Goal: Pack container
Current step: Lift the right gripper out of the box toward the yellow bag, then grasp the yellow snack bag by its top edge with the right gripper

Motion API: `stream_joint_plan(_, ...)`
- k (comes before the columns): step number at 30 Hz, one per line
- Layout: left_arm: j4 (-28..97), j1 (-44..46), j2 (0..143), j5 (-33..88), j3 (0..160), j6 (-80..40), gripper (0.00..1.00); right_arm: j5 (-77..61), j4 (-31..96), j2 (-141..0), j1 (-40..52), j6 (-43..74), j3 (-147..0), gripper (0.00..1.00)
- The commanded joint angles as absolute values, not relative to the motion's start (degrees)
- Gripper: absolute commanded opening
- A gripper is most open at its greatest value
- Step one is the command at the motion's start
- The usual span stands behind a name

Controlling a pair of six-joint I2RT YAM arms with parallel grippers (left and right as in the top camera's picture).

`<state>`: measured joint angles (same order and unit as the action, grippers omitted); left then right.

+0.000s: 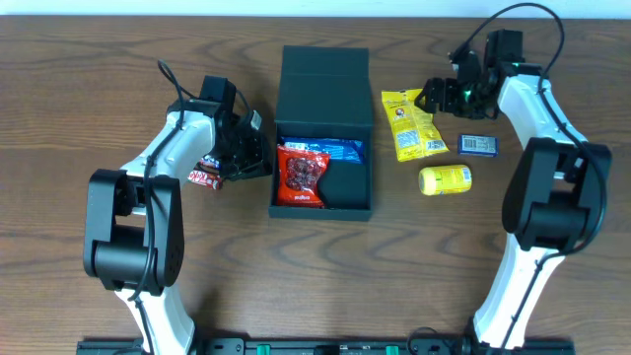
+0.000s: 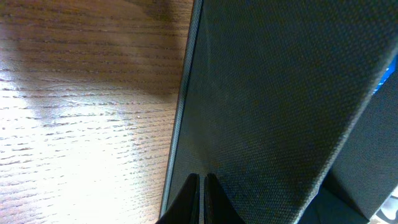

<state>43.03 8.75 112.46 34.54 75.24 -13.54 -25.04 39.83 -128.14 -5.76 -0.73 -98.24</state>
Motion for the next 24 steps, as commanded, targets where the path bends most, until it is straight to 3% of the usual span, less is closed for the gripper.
stream_joint_plan(1, 43.0, 9.0, 112.7, 35.6, 75.0, -13.8, 0.06, -29.7, 39.6, -130.4, -5.7, -2.3, -98.1, 0.92)
stream_joint_plan(10, 43.0, 9.0, 112.7, 35.6, 75.0, -13.8, 0.06, -36.8, 39.9, -133.9, -5.5, -2.4, -98.1, 0.83)
stream_joint_plan(13, 43.0, 9.0, 112.7, 35.6, 75.0, -14.0, 0.06, -37.1, 40.7, -134.2, -5.3, -2.5, -98.1, 0.67)
stream_joint_plan(15, 43.0, 9.0, 112.7, 35.6, 75.0, -14.2, 0.06, -37.1, 40.7, -134.2, -5.1, -2.7, -98.1, 0.47)
stream_joint_plan(21, 43.0, 9.0, 112.7, 35.6, 75.0, -14.2, 0.06, -37.2, 41.6, -134.1, -5.0, -2.6, -98.2, 0.01)
stream_joint_plan(24, 43.0, 9.0, 112.7, 35.6, 75.0, -14.2, 0.06, -39.0, 42.5, -133.8, -5.2, -2.6, -98.7, 0.01)
